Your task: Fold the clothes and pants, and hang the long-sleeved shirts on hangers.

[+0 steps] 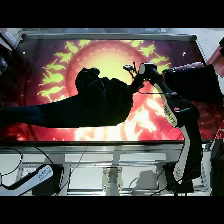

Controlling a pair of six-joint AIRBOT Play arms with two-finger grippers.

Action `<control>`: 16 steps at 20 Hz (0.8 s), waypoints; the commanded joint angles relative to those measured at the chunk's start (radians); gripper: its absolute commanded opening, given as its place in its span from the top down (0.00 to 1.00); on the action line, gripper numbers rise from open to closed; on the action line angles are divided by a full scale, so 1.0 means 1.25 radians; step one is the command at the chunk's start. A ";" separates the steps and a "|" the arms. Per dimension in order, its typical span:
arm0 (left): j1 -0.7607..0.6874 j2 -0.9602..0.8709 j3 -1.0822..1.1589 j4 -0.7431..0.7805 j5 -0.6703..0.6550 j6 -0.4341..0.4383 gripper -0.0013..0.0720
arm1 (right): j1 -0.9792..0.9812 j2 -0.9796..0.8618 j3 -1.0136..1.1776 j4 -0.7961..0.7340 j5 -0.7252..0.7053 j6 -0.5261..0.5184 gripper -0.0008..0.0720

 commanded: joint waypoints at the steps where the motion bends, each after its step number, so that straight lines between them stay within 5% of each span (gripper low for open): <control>1: 0.001 0.000 0.000 -0.009 0.006 0.011 0.93 | -0.038 0.092 0.036 -0.009 0.125 0.018 0.93; 10: 0.097 0.000 0.000 -0.480 0.067 0.204 0.93 | -0.305 0.470 -0.027 0.005 0.232 0.067 0.93; 13: 0.160 -0.005 0.000 -0.682 0.105 0.308 0.93 | -0.424 0.550 -0.151 0.033 0.239 0.079 0.93; 16: 0.175 -0.033 0.000 -0.711 0.088 0.379 0.93 | -0.502 0.624 -0.342 0.065 0.247 0.070 0.93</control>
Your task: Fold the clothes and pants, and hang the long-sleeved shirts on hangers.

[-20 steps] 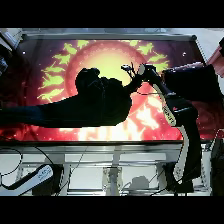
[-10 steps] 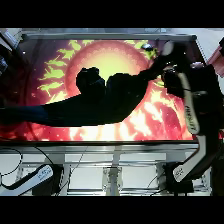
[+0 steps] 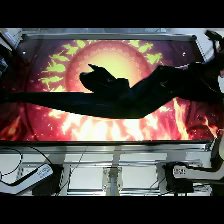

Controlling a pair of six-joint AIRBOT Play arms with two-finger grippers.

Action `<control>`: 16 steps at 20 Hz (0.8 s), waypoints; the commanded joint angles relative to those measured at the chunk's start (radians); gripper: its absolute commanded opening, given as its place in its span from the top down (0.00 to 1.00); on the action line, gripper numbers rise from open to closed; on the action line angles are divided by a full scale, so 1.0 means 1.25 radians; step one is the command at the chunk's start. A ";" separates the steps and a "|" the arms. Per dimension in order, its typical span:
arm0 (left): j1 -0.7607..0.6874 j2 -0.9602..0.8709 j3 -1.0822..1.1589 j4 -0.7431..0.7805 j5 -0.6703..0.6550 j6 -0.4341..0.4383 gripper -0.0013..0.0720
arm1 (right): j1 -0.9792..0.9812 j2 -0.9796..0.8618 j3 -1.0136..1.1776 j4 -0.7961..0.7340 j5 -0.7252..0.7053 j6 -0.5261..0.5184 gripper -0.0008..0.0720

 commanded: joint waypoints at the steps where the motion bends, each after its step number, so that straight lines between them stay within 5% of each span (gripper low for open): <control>1: 0.025 -0.034 0.000 -0.106 -0.017 0.108 0.93 | -0.101 0.102 -0.219 0.031 0.005 -0.014 0.93; 9: 0.025 -0.121 -0.055 0.027 -0.054 0.121 0.93 | -0.338 0.308 -0.673 0.017 -0.084 -0.104 0.93; 16: 0.026 -0.128 -0.184 0.176 -0.002 0.120 0.93 | -0.436 0.347 -0.740 -0.117 -0.131 -0.019 0.93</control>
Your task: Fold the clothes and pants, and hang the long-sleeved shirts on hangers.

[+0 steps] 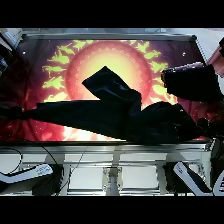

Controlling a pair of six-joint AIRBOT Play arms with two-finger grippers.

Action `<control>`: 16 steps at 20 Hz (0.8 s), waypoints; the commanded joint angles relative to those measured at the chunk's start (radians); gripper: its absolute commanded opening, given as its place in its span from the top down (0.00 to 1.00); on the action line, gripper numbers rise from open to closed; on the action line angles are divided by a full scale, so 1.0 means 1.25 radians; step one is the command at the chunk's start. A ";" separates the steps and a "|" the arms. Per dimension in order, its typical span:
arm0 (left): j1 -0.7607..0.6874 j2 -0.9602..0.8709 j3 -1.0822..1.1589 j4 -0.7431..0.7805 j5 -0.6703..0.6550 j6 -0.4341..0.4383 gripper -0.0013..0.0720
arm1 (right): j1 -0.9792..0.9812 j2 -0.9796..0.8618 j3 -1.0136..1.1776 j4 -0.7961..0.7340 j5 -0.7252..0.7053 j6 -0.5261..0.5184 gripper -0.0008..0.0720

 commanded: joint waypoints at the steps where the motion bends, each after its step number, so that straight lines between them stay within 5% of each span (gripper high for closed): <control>1: 0.002 -0.004 -0.048 0.092 0.029 -0.001 0.93 | -0.042 0.013 -0.025 -0.051 -0.026 0.025 0.93; 9: 0.007 -0.063 -0.077 0.215 0.017 -0.066 0.90 | -0.042 -0.033 -0.026 -0.177 -0.013 0.062 0.93; 10: 0.006 -0.065 -0.077 0.215 0.016 -0.063 0.75 | -0.042 -0.037 -0.026 -0.180 -0.008 0.061 0.89; 11: 0.006 -0.065 -0.076 0.215 0.017 -0.064 0.67 | -0.042 -0.040 -0.026 -0.181 -0.006 0.061 0.70; 14: 0.005 -0.059 -0.074 0.215 0.019 -0.064 0.66 | -0.041 -0.040 -0.026 -0.187 -0.002 0.061 0.59; 16: 0.003 -0.050 -0.064 0.214 0.020 -0.065 0.62 | -0.041 -0.040 -0.024 -0.198 0.005 0.061 0.37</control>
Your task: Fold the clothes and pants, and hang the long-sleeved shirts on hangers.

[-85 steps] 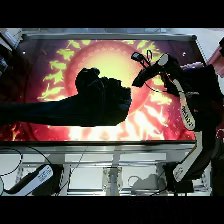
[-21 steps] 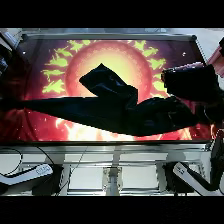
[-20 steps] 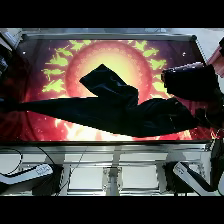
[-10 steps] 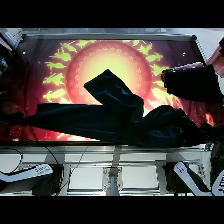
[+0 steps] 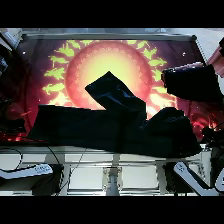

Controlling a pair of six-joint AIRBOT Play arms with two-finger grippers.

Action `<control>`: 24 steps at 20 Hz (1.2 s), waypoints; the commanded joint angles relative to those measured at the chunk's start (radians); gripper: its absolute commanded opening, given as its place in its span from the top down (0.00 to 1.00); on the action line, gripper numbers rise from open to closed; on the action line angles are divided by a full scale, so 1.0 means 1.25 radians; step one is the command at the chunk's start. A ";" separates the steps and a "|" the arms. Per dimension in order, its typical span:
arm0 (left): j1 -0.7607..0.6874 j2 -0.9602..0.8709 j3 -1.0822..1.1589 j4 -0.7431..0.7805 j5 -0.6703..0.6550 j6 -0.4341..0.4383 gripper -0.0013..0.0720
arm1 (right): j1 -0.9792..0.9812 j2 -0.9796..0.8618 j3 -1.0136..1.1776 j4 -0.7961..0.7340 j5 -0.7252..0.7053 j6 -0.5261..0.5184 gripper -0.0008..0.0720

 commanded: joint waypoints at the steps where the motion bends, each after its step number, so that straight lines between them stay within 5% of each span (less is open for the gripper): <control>1: -0.005 0.012 0.020 -0.001 0.005 -0.010 0.59 | 0.000 -0.003 0.005 -0.020 0.015 0.002 0.27; 4: -0.042 0.027 0.108 -0.102 0.015 -0.017 0.57 | 0.000 -0.002 0.050 -0.014 0.007 0.022 0.21; 7: -0.170 0.027 0.236 -0.230 0.016 0.011 0.57 | 0.000 -0.002 0.135 0.140 -0.001 0.009 0.21; 11: -0.496 -0.004 0.363 -0.174 0.136 -0.005 0.57 | 0.001 -0.002 0.193 0.437 -0.001 -0.076 0.21; 14: -0.682 -0.164 0.487 -0.192 0.083 -0.036 0.57 | 0.035 -0.002 0.193 0.475 -0.002 -0.095 0.21; 16: -0.755 -0.292 0.579 -0.139 0.062 -0.078 0.43 | 0.070 -0.002 0.191 0.474 0.001 -0.100 0.21; 21: -0.753 -0.525 0.790 -0.213 0.038 -0.193 0.39 | 0.161 -0.002 0.191 0.470 -0.033 -0.111 0.21; 24: -0.725 -0.566 0.804 -0.254 0.042 -0.197 0.39 | 0.201 -0.003 0.191 0.457 -0.095 -0.110 0.23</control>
